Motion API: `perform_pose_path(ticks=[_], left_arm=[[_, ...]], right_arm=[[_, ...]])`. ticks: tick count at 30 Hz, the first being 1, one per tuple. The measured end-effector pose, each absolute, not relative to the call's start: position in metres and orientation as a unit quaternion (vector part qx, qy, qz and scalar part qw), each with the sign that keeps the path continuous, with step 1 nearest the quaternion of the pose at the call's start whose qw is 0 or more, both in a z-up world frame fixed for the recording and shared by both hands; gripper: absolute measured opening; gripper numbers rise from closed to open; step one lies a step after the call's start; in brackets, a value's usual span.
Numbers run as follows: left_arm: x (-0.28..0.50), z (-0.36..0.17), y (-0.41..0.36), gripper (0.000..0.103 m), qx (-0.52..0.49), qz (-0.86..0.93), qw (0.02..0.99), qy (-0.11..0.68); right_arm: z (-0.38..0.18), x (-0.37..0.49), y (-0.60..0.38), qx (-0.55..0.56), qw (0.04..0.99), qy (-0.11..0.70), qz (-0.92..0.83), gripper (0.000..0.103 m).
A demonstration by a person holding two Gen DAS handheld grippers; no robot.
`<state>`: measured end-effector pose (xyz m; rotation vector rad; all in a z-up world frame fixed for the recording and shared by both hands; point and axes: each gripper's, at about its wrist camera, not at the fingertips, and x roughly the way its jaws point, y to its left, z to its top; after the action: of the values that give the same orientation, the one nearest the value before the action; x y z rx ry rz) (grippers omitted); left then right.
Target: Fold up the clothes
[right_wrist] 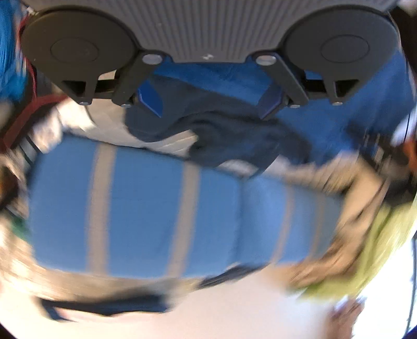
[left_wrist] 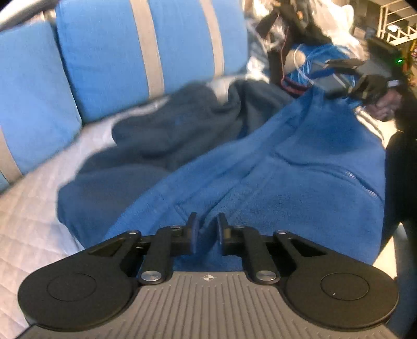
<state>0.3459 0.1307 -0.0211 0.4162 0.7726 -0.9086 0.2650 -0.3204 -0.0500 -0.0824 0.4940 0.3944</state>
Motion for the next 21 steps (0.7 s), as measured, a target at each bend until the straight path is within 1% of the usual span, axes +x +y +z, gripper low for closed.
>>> perform_pose_path(ticks=[3,4,7,12,14,15,16,17,18,19,21], left_arm=[[0.336,-0.007,0.132,0.009,0.199,-0.422,0.822,0.327],[0.332,-0.002,0.131,0.008,0.206,-0.420,0.826,0.315],[0.319,0.008,0.130,0.008,0.225,-0.417,0.834,0.283],[0.306,0.010,0.126,0.007,0.252,-0.411,0.837,0.259],[0.304,0.009,0.125,0.007,0.258,-0.408,0.837,0.257],[0.304,0.008,0.124,0.007,0.257,-0.406,0.838,0.258],[0.305,0.006,0.124,0.007,0.257,-0.405,0.839,0.259],[0.306,0.005,0.124,0.007,0.255,-0.403,0.839,0.261],[0.306,0.004,0.123,0.007,0.254,-0.401,0.840,0.262],[0.307,0.003,0.123,0.008,0.253,-0.399,0.840,0.266],[0.307,0.002,0.121,0.008,0.255,-0.393,0.842,0.267]], right_arm=[[-0.052,0.280,-0.304,-0.129,0.915,0.279,0.260,0.086],[-0.055,0.286,-0.300,-0.155,0.901,0.294,0.280,0.082],[-0.064,0.306,-0.289,-0.192,0.855,0.350,0.330,0.080],[-0.078,0.340,-0.288,-0.144,0.812,0.431,0.367,0.080],[-0.083,0.352,-0.291,-0.122,0.801,0.455,0.370,0.076],[-0.085,0.354,-0.292,-0.124,0.798,0.459,0.370,0.069],[-0.087,0.355,-0.292,-0.126,0.796,0.462,0.369,0.048],[-0.088,0.355,-0.293,-0.129,0.794,0.464,0.370,0.038],[-0.088,0.354,-0.292,-0.131,0.789,0.469,0.375,0.019],[-0.089,0.351,-0.290,-0.136,0.783,0.472,0.382,0.013],[-0.086,0.341,-0.286,-0.164,0.780,0.465,0.385,0.008]])
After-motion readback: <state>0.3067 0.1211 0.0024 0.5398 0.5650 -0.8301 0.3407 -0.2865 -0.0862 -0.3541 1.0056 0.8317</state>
